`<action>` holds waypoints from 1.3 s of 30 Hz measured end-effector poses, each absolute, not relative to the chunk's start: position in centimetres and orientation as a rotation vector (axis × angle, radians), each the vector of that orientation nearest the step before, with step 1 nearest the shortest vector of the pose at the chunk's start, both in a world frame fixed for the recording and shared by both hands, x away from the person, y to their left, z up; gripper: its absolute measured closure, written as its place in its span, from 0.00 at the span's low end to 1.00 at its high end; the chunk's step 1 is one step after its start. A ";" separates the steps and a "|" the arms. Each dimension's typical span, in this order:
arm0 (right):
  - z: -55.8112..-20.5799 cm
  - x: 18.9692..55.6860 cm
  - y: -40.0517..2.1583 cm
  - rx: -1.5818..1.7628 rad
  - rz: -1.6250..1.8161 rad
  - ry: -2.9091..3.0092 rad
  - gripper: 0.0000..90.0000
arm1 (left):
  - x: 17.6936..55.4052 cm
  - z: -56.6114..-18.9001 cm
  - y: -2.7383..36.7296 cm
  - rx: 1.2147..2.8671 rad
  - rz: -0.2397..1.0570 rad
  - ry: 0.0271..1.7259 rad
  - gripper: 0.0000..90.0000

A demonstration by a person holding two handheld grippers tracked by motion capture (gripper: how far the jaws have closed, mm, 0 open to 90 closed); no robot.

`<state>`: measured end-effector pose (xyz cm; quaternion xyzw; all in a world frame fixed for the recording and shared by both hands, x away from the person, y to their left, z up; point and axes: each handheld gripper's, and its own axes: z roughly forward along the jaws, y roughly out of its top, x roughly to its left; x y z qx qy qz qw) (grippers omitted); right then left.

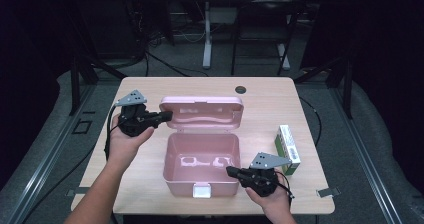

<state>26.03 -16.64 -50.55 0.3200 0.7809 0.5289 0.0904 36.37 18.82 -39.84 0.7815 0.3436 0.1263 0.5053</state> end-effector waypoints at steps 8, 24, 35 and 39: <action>-50.6 26.1 -16.7 0.952 1.574 2.322 1.00 | 36.5 -40.0 19.1 1.885 0.301 0.843 1.00; -50.6 26.1 -16.7 0.953 1.585 2.320 1.00 | 37.3 -40.4 19.6 1.881 0.317 0.876 1.00; -50.6 26.1 -16.7 0.954 1.590 2.318 1.00 | 37.5 -42.5 20.4 1.900 0.298 0.941 1.00; -50.6 26.1 -16.7 0.955 1.591 2.318 1.00 | 37.2 -43.5 20.6 1.917 0.301 0.951 0.99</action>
